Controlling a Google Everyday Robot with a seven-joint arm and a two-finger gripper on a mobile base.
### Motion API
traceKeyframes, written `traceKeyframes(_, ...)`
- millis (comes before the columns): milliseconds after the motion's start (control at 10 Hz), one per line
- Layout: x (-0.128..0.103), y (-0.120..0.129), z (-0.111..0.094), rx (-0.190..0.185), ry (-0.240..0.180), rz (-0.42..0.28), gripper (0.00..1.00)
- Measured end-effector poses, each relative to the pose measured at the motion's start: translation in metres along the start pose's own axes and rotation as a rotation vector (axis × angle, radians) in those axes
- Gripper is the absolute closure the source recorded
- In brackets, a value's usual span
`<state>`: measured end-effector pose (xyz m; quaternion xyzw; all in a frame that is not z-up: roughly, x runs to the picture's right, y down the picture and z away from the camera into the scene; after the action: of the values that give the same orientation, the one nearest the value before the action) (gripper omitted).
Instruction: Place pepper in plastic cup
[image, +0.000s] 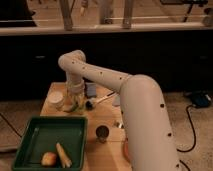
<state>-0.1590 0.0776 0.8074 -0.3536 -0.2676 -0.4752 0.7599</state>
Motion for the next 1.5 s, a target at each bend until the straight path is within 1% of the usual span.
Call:
traceKeyframes(300,0.0035,-0.0010,0.0015,-0.009,-0.004,-0.001,0.95)
traceKeyframes(500,0.0051,-0.0022,0.0030,-0.016,-0.009,0.003,0.78)
traceKeyframes(700,0.0051,-0.0033,0.0043,-0.020,-0.019,0.001,0.56)
traceKeyframes(1100,0.0049,-0.0050,0.0062,-0.027,-0.030,-0.005,0.21)
traceKeyframes(1200,0.0052,-0.0054,0.0064,-0.026,-0.032,-0.007,0.20)
traceKeyframes(1500,0.0081,-0.0041,0.0078,-0.027,-0.044,-0.006,0.20)
